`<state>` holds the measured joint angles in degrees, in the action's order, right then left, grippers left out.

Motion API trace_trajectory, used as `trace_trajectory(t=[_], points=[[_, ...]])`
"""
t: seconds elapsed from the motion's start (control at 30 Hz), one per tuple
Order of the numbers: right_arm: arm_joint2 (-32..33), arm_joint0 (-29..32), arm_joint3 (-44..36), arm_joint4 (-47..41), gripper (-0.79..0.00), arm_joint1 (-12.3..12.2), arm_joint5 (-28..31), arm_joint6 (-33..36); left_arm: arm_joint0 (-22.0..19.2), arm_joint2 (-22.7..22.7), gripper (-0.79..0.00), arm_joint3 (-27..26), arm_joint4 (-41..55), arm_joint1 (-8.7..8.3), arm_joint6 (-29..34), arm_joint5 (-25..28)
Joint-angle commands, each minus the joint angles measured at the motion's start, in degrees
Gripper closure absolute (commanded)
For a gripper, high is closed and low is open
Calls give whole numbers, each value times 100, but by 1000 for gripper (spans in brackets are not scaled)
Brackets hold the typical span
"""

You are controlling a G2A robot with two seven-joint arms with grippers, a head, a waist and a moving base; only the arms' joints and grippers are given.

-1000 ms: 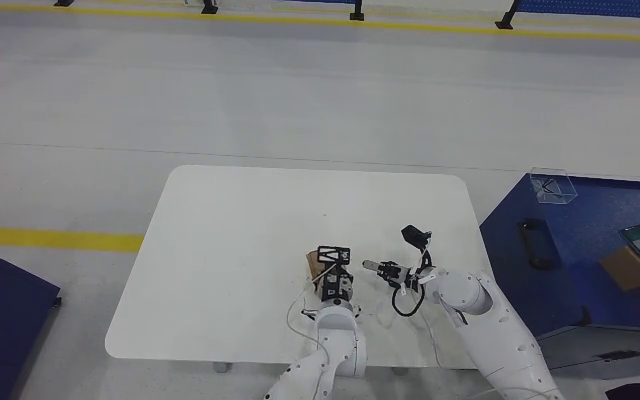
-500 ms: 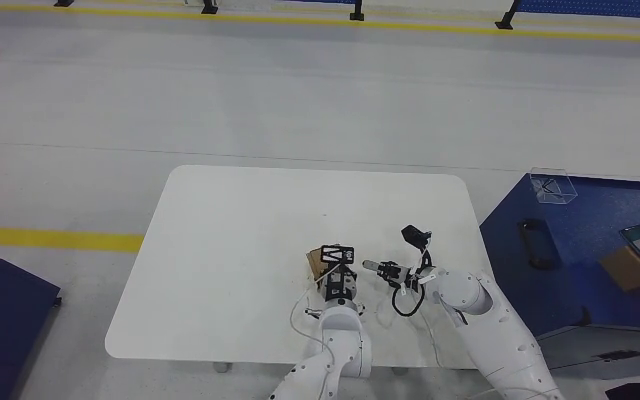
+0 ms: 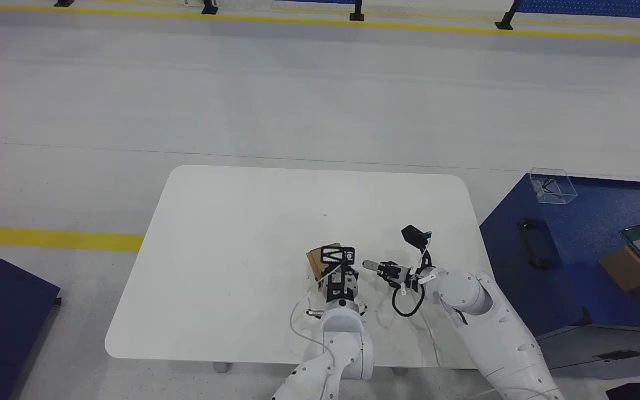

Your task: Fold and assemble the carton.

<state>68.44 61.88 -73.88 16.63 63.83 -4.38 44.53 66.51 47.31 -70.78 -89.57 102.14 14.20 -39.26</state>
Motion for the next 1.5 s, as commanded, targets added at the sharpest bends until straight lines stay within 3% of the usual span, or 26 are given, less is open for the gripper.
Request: trace_trajectory(t=[0.0,0.13,0.37,0.57,0.77,0.97,1.13,1.17,1.2,1.27,1.3,1.47], points=[[0,0,0,0,-785,0,0,0,-23,-10,0,88,4,4,104,19],[0,0,0,0,-785,0,0,0,-139,1,0,294,6,51,269,-10],[0,0,0,0,-785,0,0,0,-84,-65,0,132,90,35,-36,-101],[0,0,0,0,-785,0,0,0,-208,-52,0,355,59,75,212,-58],[0,0,0,0,-785,0,0,0,157,-85,0,-485,241,-63,-759,-188],[0,0,0,0,-785,0,0,0,1149,-99,0,-2109,15,-523,-1610,-366],[0,0,0,0,-785,0,0,0,1951,120,0,-3097,-207,-896,-1788,-340],[0,0,0,0,-785,0,0,0,2083,178,-314,-3253,-203,-945,-1791,-298],[0,0,0,0,-785,0,0,0,2210,241,-785,-3396,-172,-991,-1823,-258],[0,0,0,0,-785,0,0,0,2329,306,-785,-3499,-124,-1033,-1858,-193],[0,0,0,0,-785,0,0,0,2284,286,-30,-3466,-144,-1020,-1844,-214],[0,0,0,0,-785,0,0,0,2329,307,-341,-3499,-123,-1033,-1859,-191]])
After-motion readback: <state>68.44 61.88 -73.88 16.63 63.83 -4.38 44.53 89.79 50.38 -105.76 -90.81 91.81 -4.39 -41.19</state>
